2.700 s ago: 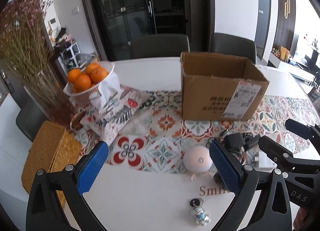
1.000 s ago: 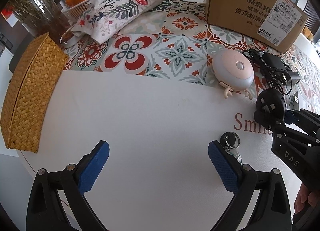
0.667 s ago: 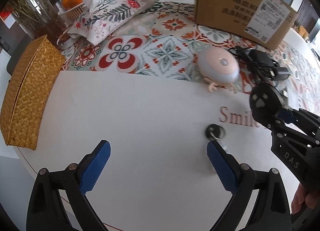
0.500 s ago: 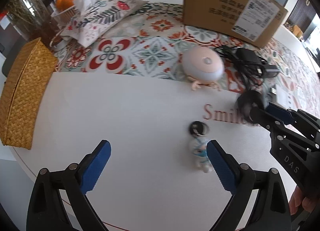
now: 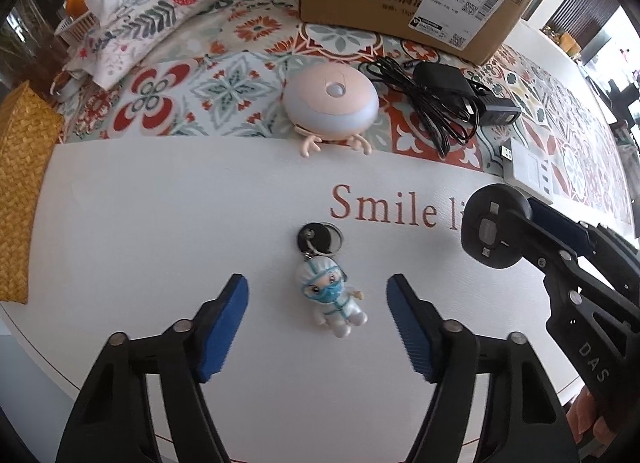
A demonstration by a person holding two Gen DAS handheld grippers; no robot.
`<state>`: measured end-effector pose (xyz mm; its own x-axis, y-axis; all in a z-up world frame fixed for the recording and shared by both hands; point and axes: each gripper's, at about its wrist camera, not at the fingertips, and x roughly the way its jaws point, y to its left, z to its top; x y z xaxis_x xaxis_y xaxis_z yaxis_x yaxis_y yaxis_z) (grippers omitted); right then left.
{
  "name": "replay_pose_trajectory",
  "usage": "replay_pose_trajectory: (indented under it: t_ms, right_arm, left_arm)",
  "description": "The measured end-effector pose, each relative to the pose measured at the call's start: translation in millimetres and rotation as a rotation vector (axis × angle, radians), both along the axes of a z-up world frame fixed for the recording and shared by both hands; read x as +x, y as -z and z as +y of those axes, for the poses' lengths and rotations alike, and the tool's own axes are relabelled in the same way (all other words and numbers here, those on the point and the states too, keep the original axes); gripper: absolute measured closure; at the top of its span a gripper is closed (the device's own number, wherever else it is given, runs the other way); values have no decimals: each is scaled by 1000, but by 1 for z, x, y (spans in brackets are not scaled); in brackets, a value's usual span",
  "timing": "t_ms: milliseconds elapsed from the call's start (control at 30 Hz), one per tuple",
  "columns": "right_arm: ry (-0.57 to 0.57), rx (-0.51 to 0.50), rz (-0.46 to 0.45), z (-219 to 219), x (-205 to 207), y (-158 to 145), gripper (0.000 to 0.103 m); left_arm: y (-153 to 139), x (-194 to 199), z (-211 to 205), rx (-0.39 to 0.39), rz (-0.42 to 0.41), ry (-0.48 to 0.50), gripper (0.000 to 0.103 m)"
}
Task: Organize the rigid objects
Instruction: 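Grasp the astronaut keychain figure with the left gripper while the right gripper holds the puck, then carry the astronaut figure and black puck in both grippers over the box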
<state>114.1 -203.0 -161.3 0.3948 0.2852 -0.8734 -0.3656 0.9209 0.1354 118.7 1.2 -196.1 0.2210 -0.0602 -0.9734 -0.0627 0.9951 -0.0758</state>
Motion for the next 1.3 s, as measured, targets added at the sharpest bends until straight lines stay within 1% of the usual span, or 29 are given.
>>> replay_pose_trajectory:
  t_ms: [133,200,267,367,467,533,600,700,833,1000,1167,1300]
  right_arm:
    - [7,11,10,-2,1,2,76]
    - [3,8,5,-2,2,2,76]
    - [-3,6,2,1,2,2,76]
    - [-14,9,1,6,4,2,76]
    - [-24,10,3,10,5,2,76]
    - [-30,10,8,13,6,4,76]
    - [-32,9,11,14,6,5,76]
    - [-35,7,13,15,5,5,76]
    - [-34,10,16,15,5,6,76]
    - [-26,22,16,12,3,3,76]
    - [-7,41,-1,6,1,-8,76]
    - [6,56,-17,4,1,-18,76]
  left_arm:
    - [4,3,1,-32,11,-28,49]
    - [7,5,3,-52,21,-45,55]
    - [10,5,6,-73,30,-62,57]
    - [15,7,8,-106,45,-82,65]
    - [22,9,9,-128,62,-95,67]
    - [28,8,10,-164,82,-105,68]
    - [28,6,11,-165,73,-118,76]
    - [31,6,11,-175,69,-115,76]
    - [27,4,8,-158,42,-90,76]
    - [6,3,5,-126,-41,-44,76]
    - [-15,4,4,-121,-117,-4,76]
    - [-28,6,3,-125,-158,24,76]
